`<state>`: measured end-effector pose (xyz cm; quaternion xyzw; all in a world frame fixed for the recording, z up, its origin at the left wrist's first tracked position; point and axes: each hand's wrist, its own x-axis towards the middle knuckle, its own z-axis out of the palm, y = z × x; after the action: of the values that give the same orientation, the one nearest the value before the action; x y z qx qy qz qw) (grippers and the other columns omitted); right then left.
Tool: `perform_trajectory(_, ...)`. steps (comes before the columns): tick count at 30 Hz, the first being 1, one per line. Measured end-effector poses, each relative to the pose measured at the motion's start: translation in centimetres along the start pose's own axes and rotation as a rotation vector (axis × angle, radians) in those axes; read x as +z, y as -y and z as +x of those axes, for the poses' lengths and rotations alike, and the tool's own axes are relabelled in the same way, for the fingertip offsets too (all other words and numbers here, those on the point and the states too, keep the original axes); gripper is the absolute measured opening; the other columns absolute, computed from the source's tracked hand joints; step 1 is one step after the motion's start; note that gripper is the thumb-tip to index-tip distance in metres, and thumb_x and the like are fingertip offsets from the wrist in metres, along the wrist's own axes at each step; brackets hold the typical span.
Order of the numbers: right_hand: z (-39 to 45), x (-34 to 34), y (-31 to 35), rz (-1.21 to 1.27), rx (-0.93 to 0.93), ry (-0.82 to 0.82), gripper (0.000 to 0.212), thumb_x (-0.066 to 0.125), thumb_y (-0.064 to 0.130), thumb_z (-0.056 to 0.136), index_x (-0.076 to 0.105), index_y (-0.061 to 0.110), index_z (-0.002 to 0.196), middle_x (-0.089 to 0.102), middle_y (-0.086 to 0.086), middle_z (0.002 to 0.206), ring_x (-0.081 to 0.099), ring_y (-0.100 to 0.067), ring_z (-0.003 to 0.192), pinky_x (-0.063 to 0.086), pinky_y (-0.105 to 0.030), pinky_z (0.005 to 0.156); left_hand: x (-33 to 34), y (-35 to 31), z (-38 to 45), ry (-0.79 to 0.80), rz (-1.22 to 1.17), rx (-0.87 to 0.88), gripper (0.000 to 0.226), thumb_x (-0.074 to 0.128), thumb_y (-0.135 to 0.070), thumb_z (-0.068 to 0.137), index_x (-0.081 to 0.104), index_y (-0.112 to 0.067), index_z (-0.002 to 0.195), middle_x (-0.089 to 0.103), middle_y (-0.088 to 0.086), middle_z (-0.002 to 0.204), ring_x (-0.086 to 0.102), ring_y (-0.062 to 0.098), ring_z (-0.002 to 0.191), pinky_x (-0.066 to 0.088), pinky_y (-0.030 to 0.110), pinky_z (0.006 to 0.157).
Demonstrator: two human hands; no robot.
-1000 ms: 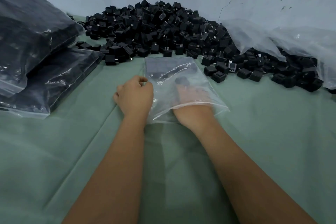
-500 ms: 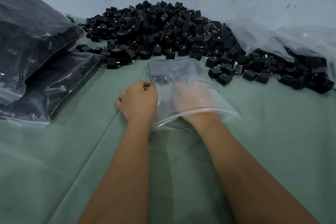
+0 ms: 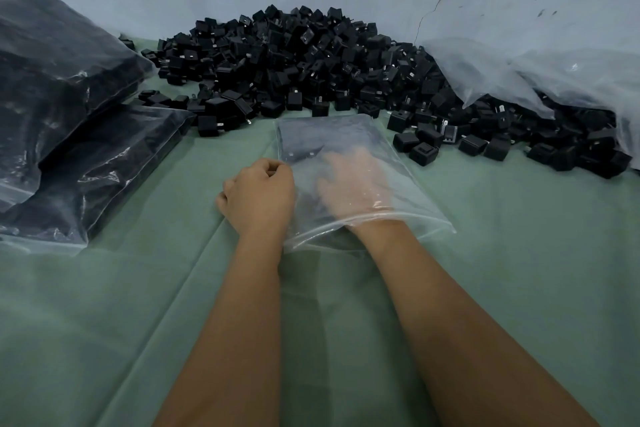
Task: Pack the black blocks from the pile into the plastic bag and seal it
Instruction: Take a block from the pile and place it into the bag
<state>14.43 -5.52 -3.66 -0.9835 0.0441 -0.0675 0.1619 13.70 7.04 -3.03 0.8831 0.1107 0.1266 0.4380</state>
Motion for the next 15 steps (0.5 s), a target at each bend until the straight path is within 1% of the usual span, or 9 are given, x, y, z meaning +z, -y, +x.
perform_trajectory(2,0.2,0.5,-0.2,-0.041,-0.01,0.047,0.032,0.038,0.027,0.097,0.052,0.017,0.124,0.048,-0.018,0.132,0.046,-0.035,0.121,0.04,-0.046,0.102,-0.1,0.0,-0.1,0.005,0.003,0.002,0.015,0.046,-0.033,0.093,0.059,-0.036,0.086,0.046,-0.016,0.071,0.047,0.022,0.11,0.024,0.035,0.1)
perform_trajectory(4,0.1,0.6,-0.3,-0.019,-0.038,0.036,0.04,0.039,0.03,0.095,0.047,0.021,0.133,0.046,-0.013,0.135,0.046,-0.034,0.122,0.043,-0.047,0.1,-0.2,-0.1,-0.1,0.007,0.008,0.002,0.015,0.047,-0.033,0.093,0.06,-0.036,0.086,0.048,-0.015,0.072,0.048,0.023,0.11,0.024,0.035,0.099)
perform_trajectory(6,0.1,0.5,-0.3,0.004,-0.064,-0.032,0.039,0.039,0.028,0.089,0.052,0.023,0.126,0.054,-0.009,0.119,0.055,-0.031,0.105,0.051,-0.045,0.086,-0.2,-0.2,-0.3,-0.006,-0.043,0.012,0.016,0.048,-0.03,0.092,0.063,-0.035,0.087,0.058,-0.009,0.077,0.052,0.026,0.11,0.029,0.037,0.101)
perform_trajectory(8,0.0,0.3,-0.3,-0.073,-0.076,-0.101,0.025,0.042,0.024,0.087,0.056,0.021,0.108,0.058,-0.007,0.104,0.058,-0.027,0.09,0.05,-0.038,0.072,-0.2,-0.6,-0.8,0.003,-0.268,0.124,0.02,0.05,-0.024,0.087,0.066,-0.036,0.085,0.067,-0.006,0.091,0.058,0.028,0.106,0.043,0.042,0.098)
perform_trajectory(9,0.0,0.4,-0.6,-0.127,-0.077,-0.121,0.011,0.043,0.022,0.088,0.054,0.021,0.092,0.057,-0.005,0.095,0.058,-0.024,0.085,0.047,-0.033,0.068,-0.2,-0.8,-1.1,0.032,-0.381,0.215,0.022,0.051,-0.022,0.085,0.066,-0.037,0.084,0.067,-0.01,0.096,0.06,0.021,0.105,0.047,0.04,0.095)
perform_trajectory(10,-0.5,0.2,-0.6,-0.175,-0.072,-0.112,0.011,0.044,0.021,0.089,0.047,0.022,0.079,0.055,-0.003,0.089,0.058,-0.022,0.085,0.043,-0.031,0.068,-0.2,-1.0,-1.4,0.091,-0.445,0.311,0.023,0.051,-0.022,0.084,0.068,-0.038,0.087,0.067,-0.015,0.101,0.06,0.012,0.106,0.047,0.033,0.096)
perform_trajectory(12,-1.3,0.2,-0.8,-0.31,-0.088,-0.056,0.014,0.042,0.023,0.094,0.047,0.02,0.081,0.056,-0.005,0.095,0.057,-0.024,0.099,0.042,-0.032,0.08,0.1,-1.1,-1.7,0.273,-0.427,0.441,0.029,0.053,-0.026,0.087,0.069,-0.038,0.107,0.064,-0.021,0.115,0.055,0.002,0.114,0.043,0.025,0.099)
perform_trajectory(13,-1.6,0.3,-0.8,-0.352,-0.109,-0.01,0.016,0.039,0.025,0.097,0.053,0.017,0.096,0.056,-0.009,0.107,0.052,-0.027,0.111,0.04,-0.036,0.092,0.4,-0.9,-1.6,0.354,-0.353,0.466,0.034,0.053,-0.029,0.09,0.064,-0.039,0.121,0.061,-0.019,0.123,0.053,0.004,0.118,0.042,0.027,0.1)
perform_trajectory(15,-2.4,-0.1,-0.2,-0.352,-0.124,0.039,0.033,0.037,0.03,0.098,0.047,0.015,0.126,0.048,-0.013,0.128,0.042,-0.029,0.124,0.033,-0.04,0.108,0.8,-0.4,-1.2,0.44,-0.149,0.468,0.04,0.048,-0.032,0.098,0.052,-0.038,0.137,0.058,-0.006,0.133,0.051,0.014,0.122,0.041,0.036,0.103)
